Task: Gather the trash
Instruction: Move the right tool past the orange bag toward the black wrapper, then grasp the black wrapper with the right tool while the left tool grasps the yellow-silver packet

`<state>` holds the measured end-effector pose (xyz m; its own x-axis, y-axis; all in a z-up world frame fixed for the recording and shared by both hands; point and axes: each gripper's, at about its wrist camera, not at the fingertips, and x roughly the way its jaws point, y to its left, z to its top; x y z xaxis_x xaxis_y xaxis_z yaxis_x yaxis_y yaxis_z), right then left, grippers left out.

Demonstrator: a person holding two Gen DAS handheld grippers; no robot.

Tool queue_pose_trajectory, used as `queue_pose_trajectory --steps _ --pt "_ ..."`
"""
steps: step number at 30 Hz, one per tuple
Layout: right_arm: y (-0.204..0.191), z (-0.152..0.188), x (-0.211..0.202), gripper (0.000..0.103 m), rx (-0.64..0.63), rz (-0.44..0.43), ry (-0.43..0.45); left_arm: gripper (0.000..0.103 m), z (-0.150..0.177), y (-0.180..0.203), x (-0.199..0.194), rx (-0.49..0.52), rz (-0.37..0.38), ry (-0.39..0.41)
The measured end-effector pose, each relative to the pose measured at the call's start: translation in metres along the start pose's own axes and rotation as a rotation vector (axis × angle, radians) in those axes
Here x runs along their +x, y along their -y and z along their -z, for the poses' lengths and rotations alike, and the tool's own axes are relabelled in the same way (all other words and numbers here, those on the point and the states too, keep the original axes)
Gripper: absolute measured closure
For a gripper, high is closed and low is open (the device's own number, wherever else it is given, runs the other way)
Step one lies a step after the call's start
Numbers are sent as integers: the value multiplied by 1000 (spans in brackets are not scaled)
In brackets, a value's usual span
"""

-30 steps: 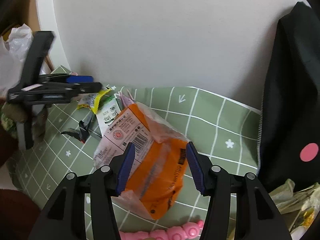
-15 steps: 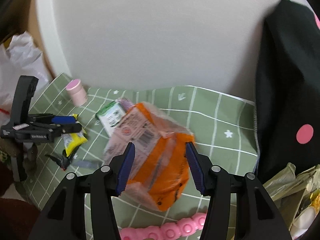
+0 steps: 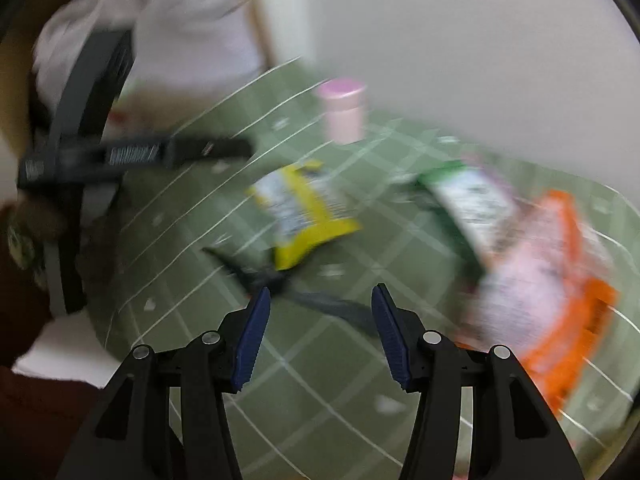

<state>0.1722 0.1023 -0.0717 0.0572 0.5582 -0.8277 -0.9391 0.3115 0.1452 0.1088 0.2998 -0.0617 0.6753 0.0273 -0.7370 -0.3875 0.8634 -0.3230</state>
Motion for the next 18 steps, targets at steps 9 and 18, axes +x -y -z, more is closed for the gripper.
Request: queue_pose_trajectory --steps 9,18 --pt "0 -7 41 60 137 -28 -31 44 8 -14 -10 -13 -69 -10" --pt "6 7 21 60 39 188 -55 44 15 -7 -6 21 -62 -34"
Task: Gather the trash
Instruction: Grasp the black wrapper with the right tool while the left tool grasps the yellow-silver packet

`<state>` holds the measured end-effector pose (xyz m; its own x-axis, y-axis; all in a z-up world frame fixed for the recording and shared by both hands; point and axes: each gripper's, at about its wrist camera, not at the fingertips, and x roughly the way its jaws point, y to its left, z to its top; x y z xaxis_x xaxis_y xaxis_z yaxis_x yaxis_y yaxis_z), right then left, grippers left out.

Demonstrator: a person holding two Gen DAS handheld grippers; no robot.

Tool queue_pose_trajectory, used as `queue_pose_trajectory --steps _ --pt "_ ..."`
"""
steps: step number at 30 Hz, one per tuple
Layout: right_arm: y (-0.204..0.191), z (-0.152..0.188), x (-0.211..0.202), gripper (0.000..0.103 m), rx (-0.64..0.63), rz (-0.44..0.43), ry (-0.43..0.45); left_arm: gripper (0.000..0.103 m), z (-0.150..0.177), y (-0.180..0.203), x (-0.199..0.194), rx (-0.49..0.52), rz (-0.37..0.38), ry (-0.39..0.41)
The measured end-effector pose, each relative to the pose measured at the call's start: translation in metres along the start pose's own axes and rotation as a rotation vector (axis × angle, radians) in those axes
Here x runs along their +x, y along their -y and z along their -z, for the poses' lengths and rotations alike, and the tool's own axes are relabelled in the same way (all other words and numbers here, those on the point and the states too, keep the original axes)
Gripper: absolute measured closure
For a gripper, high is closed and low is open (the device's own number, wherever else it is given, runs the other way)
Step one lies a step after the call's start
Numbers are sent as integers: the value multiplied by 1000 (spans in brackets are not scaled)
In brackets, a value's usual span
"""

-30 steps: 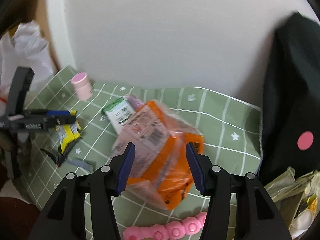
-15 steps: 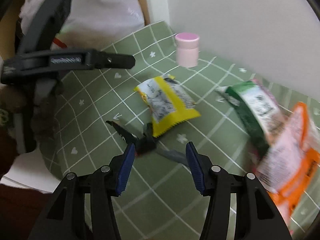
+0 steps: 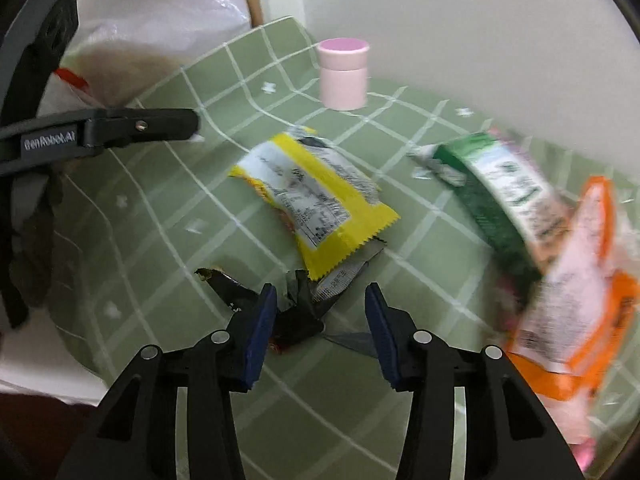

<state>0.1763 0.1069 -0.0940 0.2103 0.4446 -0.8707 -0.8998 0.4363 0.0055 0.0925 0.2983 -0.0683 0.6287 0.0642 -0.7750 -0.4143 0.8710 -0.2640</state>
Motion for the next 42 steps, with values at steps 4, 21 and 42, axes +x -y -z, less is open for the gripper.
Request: queue_pose_trajectory --steps 4,21,42 --pt "27 10 -10 60 63 59 -2 44 1 0 2 -12 50 -2" --pt "44 16 -3 80 266 -129 -7 43 1 3 17 -35 154 -23" --pt "100 46 -117 87 370 120 194 77 -15 49 79 48 106 -165"
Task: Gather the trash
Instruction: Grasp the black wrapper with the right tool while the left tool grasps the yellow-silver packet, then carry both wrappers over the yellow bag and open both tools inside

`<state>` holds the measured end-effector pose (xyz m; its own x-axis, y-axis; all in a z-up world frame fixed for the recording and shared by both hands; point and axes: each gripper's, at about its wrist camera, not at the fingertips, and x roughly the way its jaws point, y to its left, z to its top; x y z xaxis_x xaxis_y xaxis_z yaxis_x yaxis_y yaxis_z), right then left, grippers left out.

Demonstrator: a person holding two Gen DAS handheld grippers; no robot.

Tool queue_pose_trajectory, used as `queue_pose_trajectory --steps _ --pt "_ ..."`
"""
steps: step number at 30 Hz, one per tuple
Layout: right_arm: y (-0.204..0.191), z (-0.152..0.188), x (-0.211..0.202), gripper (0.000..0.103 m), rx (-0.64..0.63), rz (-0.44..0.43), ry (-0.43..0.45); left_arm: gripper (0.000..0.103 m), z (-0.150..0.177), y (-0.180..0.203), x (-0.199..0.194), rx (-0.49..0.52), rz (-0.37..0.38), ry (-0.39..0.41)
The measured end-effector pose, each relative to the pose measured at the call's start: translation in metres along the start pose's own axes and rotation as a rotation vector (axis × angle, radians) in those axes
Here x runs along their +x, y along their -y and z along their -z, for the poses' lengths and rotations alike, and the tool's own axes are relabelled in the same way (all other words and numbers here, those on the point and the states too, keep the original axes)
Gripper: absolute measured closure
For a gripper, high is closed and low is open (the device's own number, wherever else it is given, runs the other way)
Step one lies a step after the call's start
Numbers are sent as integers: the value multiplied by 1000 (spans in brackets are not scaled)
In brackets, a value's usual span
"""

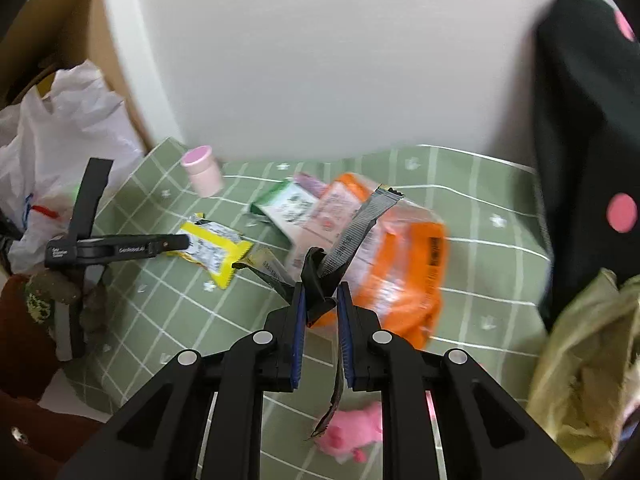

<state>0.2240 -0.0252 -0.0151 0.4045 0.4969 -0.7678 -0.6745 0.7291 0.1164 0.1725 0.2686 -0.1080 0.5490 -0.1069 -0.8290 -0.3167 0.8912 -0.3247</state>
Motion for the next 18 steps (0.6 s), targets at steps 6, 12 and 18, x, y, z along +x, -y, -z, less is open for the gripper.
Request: queue_pose_trajectory --steps 6,12,18 --pt "32 5 -20 87 69 58 46 87 -14 31 -26 83 21 110" --pt "51 1 -46 87 95 111 132 89 -45 66 -74 147 59 267" --pt "77 -4 -90 87 126 195 247 90 -74 121 -110 270 154 368"
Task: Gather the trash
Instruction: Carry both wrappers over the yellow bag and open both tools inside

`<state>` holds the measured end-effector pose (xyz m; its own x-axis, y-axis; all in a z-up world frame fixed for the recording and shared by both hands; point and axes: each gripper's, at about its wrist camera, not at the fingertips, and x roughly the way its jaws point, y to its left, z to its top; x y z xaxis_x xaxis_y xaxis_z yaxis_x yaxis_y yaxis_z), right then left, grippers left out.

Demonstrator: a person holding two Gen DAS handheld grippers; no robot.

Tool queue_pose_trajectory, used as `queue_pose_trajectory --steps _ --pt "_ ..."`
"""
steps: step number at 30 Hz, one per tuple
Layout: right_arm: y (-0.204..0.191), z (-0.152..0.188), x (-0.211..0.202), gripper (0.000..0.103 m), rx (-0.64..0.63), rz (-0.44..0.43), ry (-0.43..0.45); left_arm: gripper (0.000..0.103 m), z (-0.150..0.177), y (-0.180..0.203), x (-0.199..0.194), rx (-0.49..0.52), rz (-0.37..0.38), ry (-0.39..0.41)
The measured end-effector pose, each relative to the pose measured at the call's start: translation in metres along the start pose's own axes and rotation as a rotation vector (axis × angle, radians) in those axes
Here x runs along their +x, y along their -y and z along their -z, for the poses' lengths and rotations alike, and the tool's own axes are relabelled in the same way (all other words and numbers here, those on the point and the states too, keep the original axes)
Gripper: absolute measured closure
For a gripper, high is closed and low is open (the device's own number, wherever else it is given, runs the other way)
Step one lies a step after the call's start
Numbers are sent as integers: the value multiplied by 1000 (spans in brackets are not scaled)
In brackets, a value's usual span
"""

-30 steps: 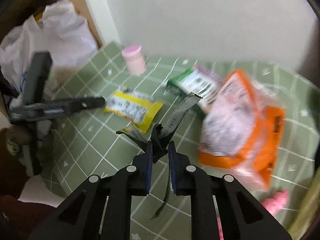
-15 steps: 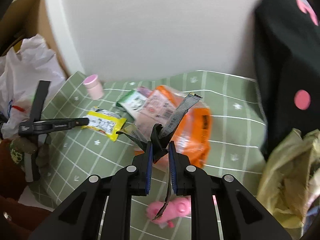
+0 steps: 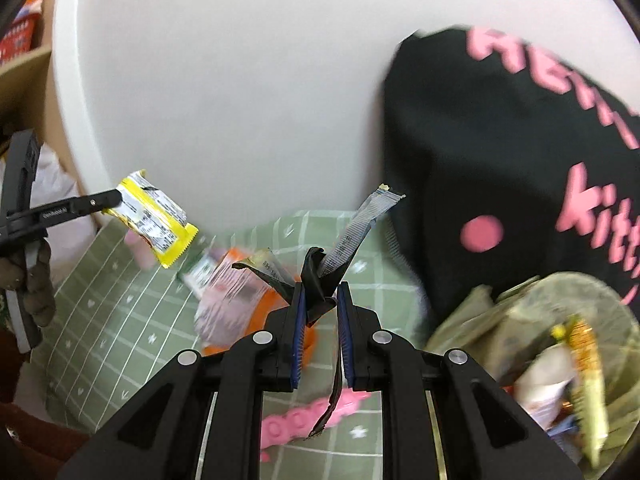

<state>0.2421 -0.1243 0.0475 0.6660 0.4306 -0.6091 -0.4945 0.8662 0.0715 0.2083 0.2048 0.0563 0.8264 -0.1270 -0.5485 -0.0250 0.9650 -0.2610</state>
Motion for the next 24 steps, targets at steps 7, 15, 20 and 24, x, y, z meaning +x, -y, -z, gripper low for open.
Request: queue_pose_trajectory --steps 7,15,20,24 --pt "50 -13 -49 87 44 144 90 90 -51 80 13 121 212 61" --pt "128 -5 -119 87 127 387 119 90 -63 203 46 322 454 22" --pt "161 14 -145 87 175 471 68 89 -45 265 80 402 563 -70" --pt "172 30 -143 87 178 478 13 89 -19 311 109 453 639 -185"
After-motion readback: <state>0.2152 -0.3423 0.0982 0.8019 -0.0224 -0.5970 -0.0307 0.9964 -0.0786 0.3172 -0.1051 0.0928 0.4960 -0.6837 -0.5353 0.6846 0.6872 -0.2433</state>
